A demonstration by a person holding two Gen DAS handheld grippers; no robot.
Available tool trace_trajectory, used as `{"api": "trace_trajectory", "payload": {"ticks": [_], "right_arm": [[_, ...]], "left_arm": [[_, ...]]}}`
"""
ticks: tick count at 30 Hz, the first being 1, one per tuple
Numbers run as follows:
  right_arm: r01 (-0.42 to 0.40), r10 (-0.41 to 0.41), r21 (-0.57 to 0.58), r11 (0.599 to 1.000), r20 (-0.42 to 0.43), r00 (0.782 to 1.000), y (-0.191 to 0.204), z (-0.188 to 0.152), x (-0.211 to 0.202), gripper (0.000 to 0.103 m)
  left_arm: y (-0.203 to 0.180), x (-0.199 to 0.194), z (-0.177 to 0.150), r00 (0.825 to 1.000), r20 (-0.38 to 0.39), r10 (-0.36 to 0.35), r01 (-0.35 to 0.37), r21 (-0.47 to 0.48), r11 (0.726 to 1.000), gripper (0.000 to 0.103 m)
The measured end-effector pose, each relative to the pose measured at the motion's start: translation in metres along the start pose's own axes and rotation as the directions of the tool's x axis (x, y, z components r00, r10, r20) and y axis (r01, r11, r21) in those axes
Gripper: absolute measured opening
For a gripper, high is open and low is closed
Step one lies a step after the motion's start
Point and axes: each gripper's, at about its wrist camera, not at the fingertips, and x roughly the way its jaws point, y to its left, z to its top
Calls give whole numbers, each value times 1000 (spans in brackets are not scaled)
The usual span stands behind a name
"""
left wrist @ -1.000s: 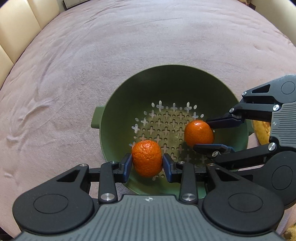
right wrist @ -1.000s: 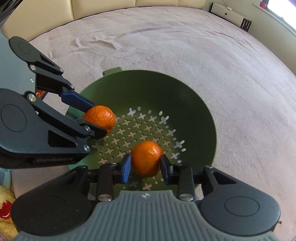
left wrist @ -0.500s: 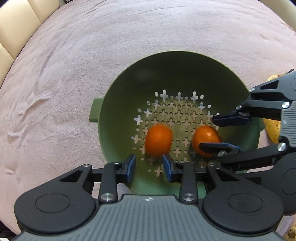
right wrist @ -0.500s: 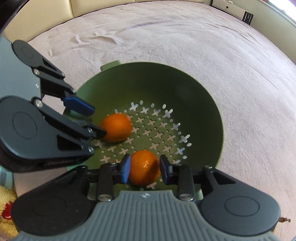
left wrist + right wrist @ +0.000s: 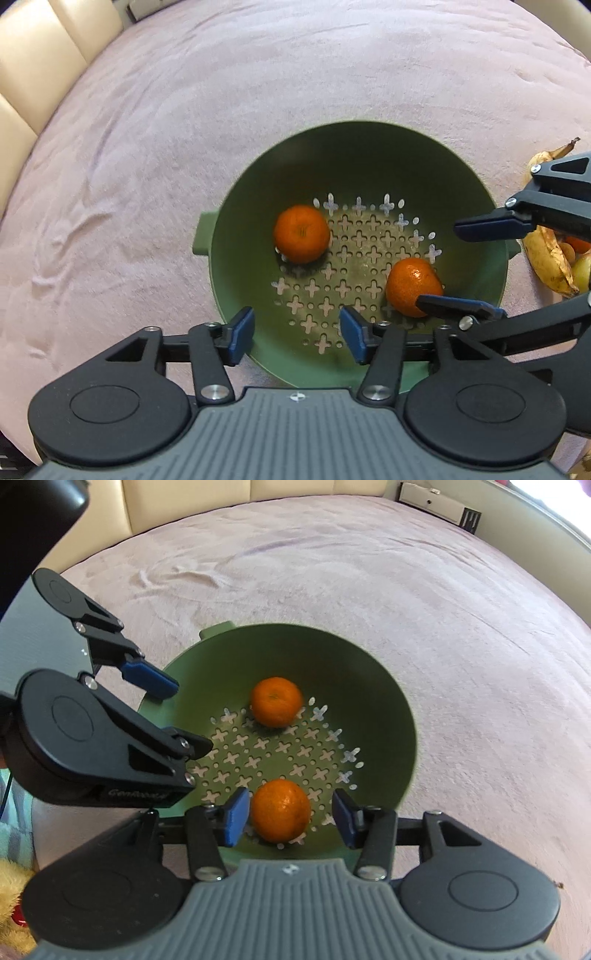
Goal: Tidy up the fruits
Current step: 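Open both tools to drop the mandarins into the colander, then move both tools back toward the fruit pile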
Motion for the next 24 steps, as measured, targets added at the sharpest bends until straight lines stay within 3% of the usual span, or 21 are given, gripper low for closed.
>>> {"api": "trace_trajectory", "payload": {"ticks": [6, 8, 13, 18, 24], "right_arm": [[37, -40, 42, 998, 53, 998, 2, -6, -22, 59], [56, -60, 65, 996, 72, 996, 2, -10, -32, 68], [93, -110, 145, 985, 120, 987, 2, -23, -57, 71], [131, -166, 232, 964, 140, 976, 1, -44, -79, 73], [190, -245, 334, 923, 130, 961, -9, -73, -99, 73]], "left_arm": [[-3, -13, 1, 999, 36, 20, -21, 18, 1000, 70], [-4, -18, 1, 998, 48, 29, -30, 22, 999, 70], [-11, -35, 0, 994, 110, 19, -23, 40, 999, 71], [-19, -52, 0, 981, 184, -60, 54, 39, 998, 72], [-34, -66, -5, 951, 262, -164, 159, 41, 987, 72]]}}
